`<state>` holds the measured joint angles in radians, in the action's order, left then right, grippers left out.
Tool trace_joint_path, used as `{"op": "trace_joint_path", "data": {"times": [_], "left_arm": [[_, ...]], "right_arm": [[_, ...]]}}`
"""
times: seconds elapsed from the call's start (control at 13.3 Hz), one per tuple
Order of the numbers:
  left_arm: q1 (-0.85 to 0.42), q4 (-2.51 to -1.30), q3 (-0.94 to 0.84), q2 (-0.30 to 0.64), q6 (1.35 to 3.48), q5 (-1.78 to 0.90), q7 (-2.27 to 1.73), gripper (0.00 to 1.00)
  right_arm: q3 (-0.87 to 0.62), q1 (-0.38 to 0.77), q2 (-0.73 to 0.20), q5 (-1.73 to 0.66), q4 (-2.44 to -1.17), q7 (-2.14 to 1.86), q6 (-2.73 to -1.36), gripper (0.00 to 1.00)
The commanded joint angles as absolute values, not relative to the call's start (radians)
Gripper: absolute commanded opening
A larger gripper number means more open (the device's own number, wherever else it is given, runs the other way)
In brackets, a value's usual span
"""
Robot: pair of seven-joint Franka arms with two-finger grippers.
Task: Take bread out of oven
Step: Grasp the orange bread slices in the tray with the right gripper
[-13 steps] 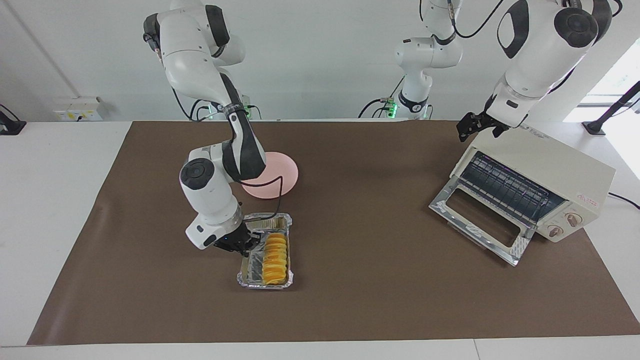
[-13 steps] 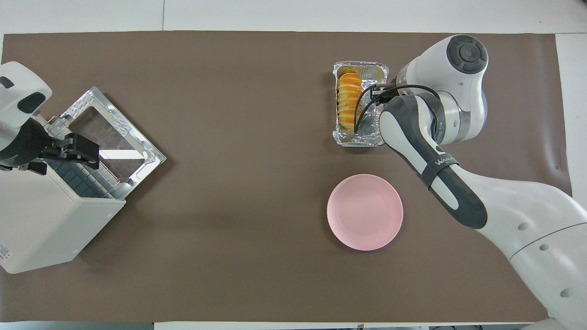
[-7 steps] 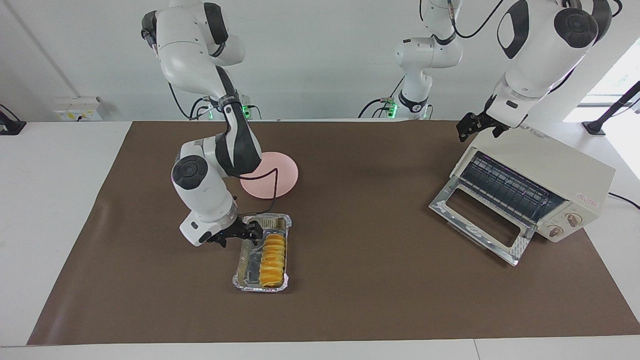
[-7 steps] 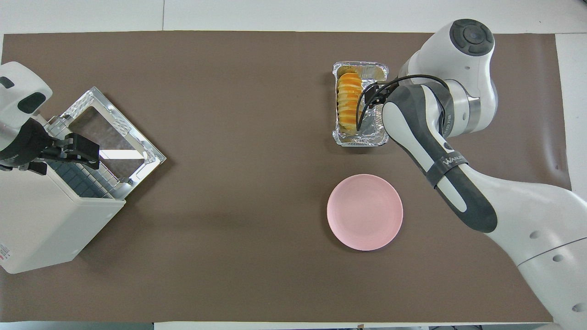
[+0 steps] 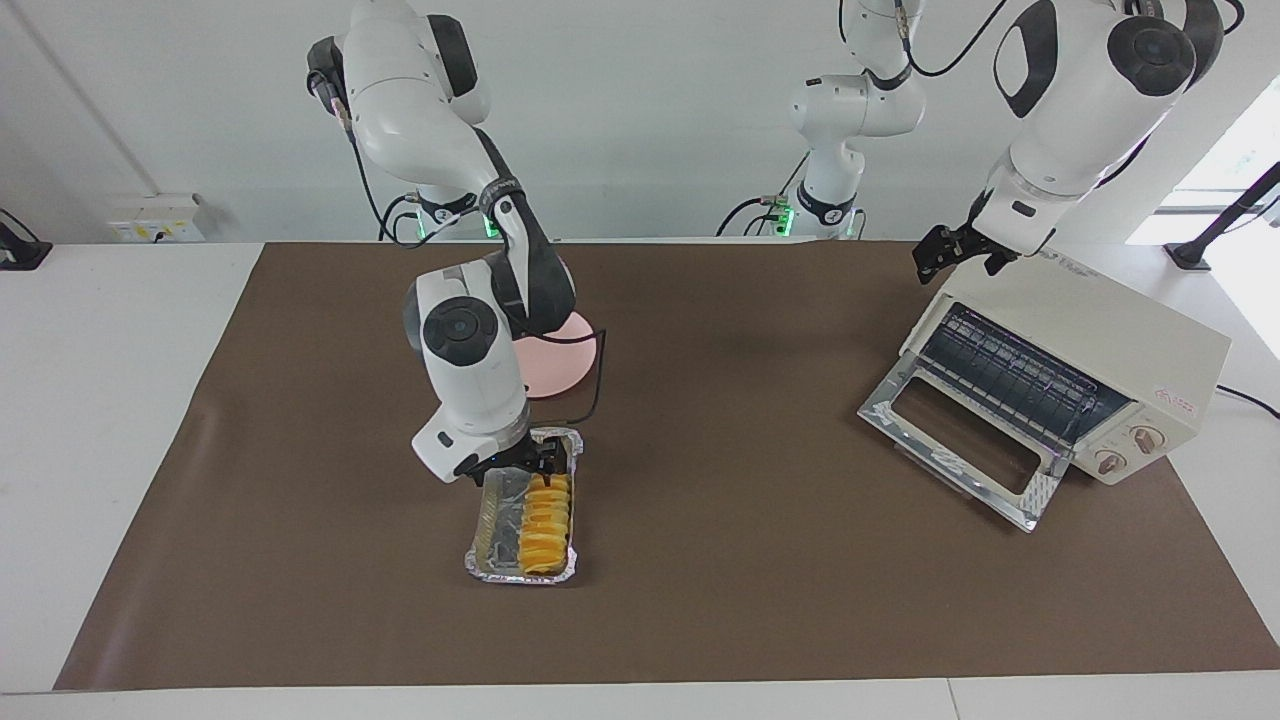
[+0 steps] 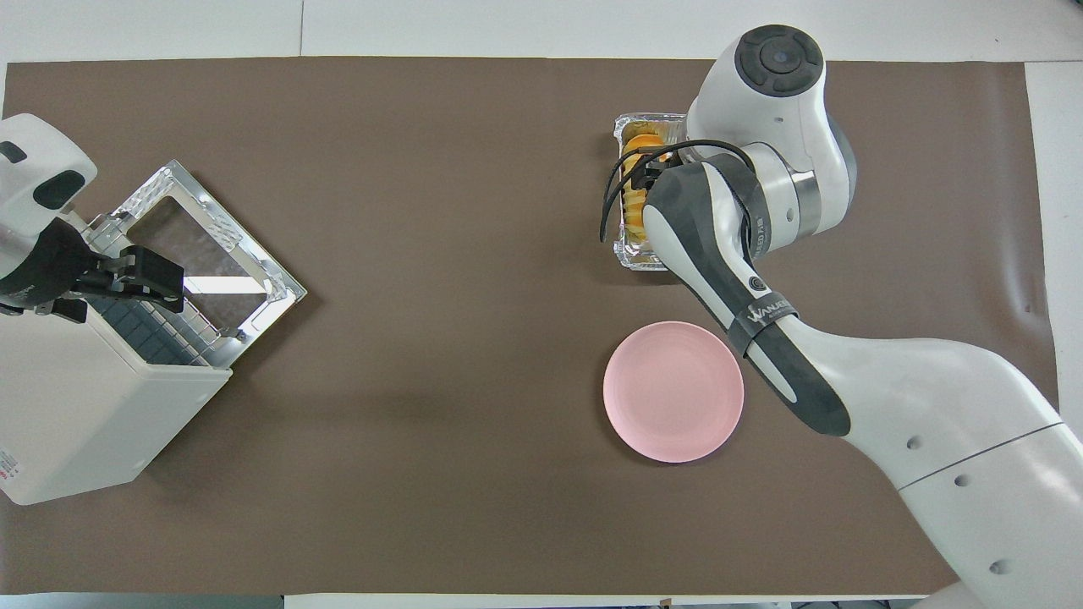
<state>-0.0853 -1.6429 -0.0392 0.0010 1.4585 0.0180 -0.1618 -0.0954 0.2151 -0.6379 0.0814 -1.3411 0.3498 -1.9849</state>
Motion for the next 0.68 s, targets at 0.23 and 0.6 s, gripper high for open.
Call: {"op": "trace_joint_path", "data": {"times": [0.23,0.6], "left_arm": [[-0.086,-1.647,-0.037,-0.006,1.465,0.003,-0.15,1.0],[-0.086,-1.651,-0.038,-0.008,1.465,0.003,-0.153,1.0]], "right_arm": [[-0.089,0.242,-0.744,0.138,-1.275,0.419,-2.028,1.0],[-0.089,0.238,-0.765,0.17,-1.269,0.419,-2.062,0.22]]}}
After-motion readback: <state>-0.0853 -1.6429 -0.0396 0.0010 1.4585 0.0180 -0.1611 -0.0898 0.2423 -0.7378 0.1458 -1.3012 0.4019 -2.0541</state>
